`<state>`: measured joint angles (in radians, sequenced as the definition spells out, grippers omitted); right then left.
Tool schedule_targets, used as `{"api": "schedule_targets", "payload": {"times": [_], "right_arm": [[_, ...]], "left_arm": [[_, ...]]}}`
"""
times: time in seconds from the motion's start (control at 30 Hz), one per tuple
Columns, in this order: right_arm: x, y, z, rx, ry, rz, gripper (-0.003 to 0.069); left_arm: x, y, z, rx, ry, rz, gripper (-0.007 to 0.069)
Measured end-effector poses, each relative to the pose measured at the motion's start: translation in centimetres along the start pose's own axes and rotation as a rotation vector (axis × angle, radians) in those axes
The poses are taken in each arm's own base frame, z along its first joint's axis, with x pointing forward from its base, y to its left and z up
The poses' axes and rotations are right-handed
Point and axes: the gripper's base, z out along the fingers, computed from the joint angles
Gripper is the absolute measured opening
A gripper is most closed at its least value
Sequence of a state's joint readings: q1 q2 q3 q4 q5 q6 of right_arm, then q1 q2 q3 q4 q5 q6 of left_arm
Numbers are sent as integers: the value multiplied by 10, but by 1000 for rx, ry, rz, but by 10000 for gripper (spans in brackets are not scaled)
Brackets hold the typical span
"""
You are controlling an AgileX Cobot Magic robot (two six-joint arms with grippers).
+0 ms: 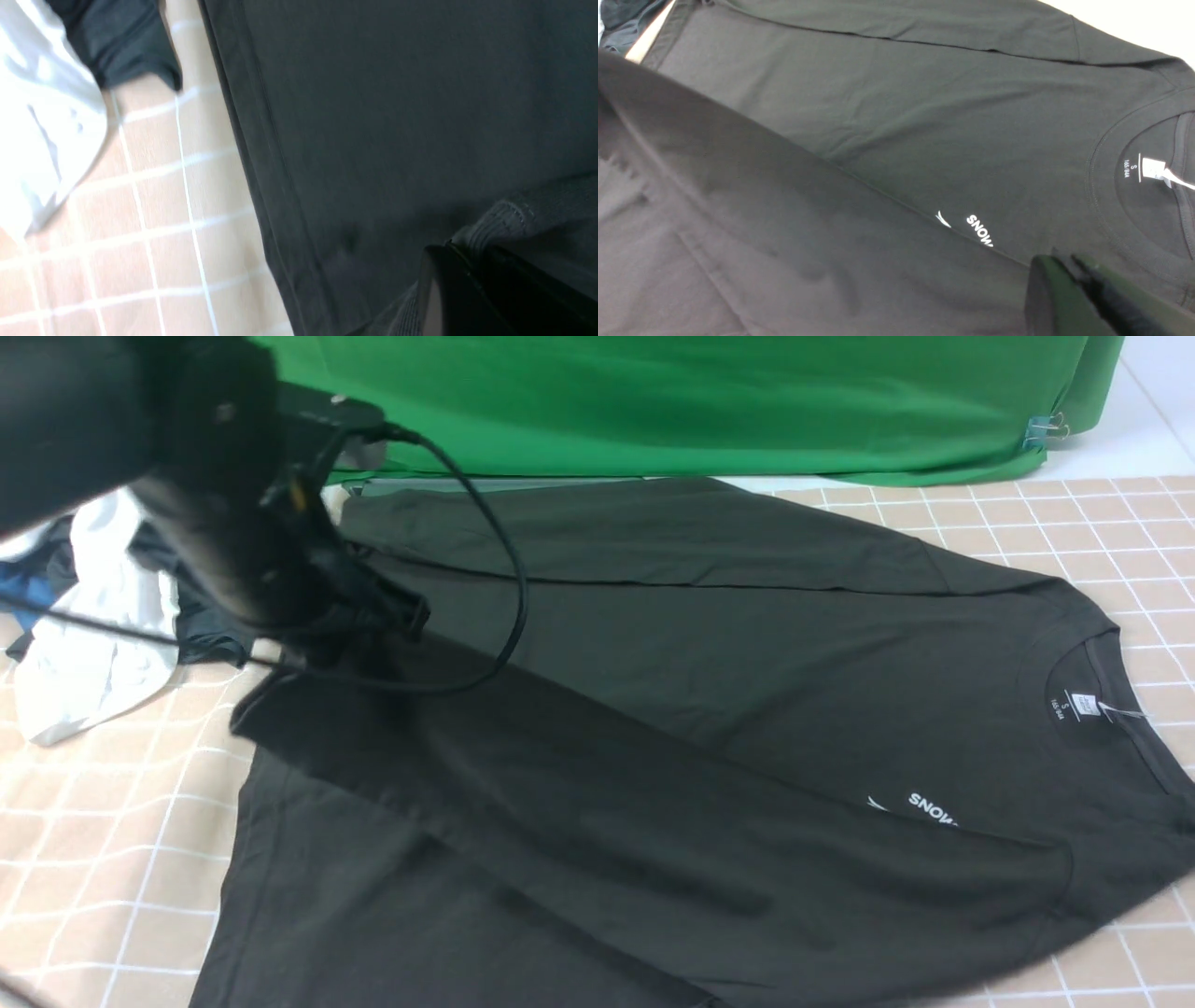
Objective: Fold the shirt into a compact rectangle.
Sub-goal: 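Fold the left side of the black T-shirt inward over its body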
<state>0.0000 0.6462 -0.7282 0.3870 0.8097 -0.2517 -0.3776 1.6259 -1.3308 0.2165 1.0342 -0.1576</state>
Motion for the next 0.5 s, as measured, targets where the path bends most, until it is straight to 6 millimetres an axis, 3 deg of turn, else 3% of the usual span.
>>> {"api": "schedule_targets", "payload": {"times": [0.3,0.5], "right_arm": [[0,0,0,-1,0,1,71],[0,0,0,-2,0,2,71]], "left_arm": [[-18,16,47,-23,48,-34,34],[-24,14,59,-22,6,17,60]]}}
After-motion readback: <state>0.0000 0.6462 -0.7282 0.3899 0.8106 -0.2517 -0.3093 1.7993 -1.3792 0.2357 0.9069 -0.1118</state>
